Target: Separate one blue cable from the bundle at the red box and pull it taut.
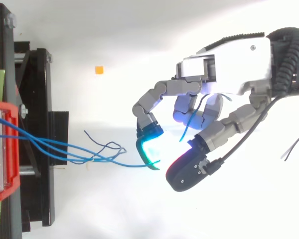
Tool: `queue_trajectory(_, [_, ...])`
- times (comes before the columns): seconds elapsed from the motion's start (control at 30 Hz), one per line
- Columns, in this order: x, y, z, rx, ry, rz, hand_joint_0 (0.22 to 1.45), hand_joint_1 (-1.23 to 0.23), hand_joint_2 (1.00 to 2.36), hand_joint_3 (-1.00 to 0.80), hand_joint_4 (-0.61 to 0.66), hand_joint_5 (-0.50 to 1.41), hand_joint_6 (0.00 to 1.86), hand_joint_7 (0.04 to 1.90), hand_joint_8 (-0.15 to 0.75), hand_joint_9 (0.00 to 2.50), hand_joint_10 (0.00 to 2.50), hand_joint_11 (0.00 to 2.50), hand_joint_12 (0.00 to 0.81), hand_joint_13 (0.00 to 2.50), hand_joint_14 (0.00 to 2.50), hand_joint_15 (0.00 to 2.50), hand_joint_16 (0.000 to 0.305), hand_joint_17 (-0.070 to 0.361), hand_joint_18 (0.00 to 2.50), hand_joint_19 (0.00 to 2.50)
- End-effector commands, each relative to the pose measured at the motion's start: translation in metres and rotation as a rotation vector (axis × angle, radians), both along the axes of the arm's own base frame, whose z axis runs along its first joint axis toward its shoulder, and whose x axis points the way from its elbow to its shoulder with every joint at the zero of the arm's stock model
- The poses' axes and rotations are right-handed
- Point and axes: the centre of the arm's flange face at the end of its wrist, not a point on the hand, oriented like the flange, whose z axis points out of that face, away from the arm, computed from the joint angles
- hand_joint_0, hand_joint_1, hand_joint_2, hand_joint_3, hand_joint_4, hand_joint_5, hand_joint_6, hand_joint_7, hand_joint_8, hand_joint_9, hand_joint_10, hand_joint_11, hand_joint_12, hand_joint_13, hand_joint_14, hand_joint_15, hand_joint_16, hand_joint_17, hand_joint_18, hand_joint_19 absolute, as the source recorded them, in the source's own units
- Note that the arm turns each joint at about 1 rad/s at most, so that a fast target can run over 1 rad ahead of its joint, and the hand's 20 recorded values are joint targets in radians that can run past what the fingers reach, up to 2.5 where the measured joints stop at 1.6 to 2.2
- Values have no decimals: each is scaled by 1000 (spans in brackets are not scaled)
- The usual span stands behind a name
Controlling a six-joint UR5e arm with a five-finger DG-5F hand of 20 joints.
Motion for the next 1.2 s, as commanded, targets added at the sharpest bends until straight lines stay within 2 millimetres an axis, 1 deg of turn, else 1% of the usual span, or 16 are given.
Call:
queue_trajectory(0.0, [0,0,-1,0,1,0,599,-725,1016,-17,63,-129,857,1335,344,1178,1712,1727,401,1090,1709,1697,60,135,1423,1242])
queue_trajectory(1.17, [0,0,-1,0,1,-1,598,-724,1016,-17,61,-130,857,1334,342,1175,1691,1757,403,1086,1708,1700,60,135,1400,1225])
